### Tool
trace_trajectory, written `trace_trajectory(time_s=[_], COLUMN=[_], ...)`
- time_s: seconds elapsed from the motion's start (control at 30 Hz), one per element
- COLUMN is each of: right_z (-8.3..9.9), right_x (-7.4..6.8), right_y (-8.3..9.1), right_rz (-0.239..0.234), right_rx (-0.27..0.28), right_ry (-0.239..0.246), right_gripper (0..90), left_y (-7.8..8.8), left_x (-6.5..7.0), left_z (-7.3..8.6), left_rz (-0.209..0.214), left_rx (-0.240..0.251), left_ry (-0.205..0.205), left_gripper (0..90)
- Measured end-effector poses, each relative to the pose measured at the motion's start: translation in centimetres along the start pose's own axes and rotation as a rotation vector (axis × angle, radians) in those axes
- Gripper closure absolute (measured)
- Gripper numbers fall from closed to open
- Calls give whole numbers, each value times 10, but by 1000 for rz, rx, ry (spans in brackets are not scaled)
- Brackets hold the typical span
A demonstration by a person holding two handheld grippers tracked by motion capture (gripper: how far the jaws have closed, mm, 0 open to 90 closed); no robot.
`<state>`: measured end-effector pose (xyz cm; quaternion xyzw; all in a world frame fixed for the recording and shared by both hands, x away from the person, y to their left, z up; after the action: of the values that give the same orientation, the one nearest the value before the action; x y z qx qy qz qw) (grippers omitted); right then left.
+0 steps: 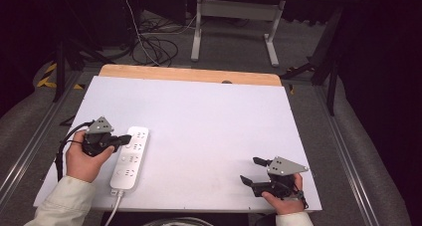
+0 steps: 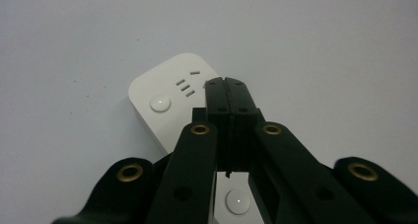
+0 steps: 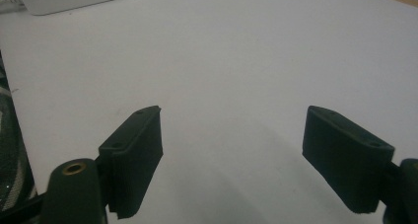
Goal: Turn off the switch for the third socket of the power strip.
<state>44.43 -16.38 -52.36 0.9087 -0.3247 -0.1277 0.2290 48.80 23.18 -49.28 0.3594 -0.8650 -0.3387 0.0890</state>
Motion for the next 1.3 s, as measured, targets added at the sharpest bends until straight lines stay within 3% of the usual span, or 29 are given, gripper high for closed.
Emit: trace_trajectory(time_s=[0.13,0.17,0.2,0.27,0.47,0.5,0.57,0.83,1.1,1.3], right_z=[0,0,0,0,0,0,0,0,0,0], right_x=[0,0,0,0,0,0,0,0,0,0], right_y=[0,0,0,0,0,0,1,0,0,0], right_rz=[-1,-1,0,0,-2,-1,0,-6,-7,-7], right_rx=[0,0,1,1,1,1,2,5,5,5], right_ry=[2,1,1,1,0,2,2,-3,-4,-5], right_gripper=[239,239,240,239,239,239,239,240,239,239], left_y=[1,2,3,7,15,16,20,36,60,73], left_x=[6,3,4,6,12,15,15,25,31,33], left_z=[-4,-7,-8,-12,-23,-25,-29,-32,-25,-17], left_rz=[38,4,10,10,4,17,5,22,16,-3], left_rx=[37,49,61,87,160,173,193,242,292,314], left_ry=[13,8,14,19,-3,10,-14,-10,-54,-65], left_gripper=[892,760,675,641,393,370,321,200,130,100])
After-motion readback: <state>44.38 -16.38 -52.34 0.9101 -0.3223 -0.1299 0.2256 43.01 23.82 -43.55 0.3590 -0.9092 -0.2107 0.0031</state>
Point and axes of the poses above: each handheld gripper's, and its own axes: y roughly backward along the jaws, z roughly out of its underside, x roughly to its right, the point moved 10 cm from there along -y, roughly forward along the jaws, and after that the axes turned 8 degrees about -y, right-handed, at the moved point
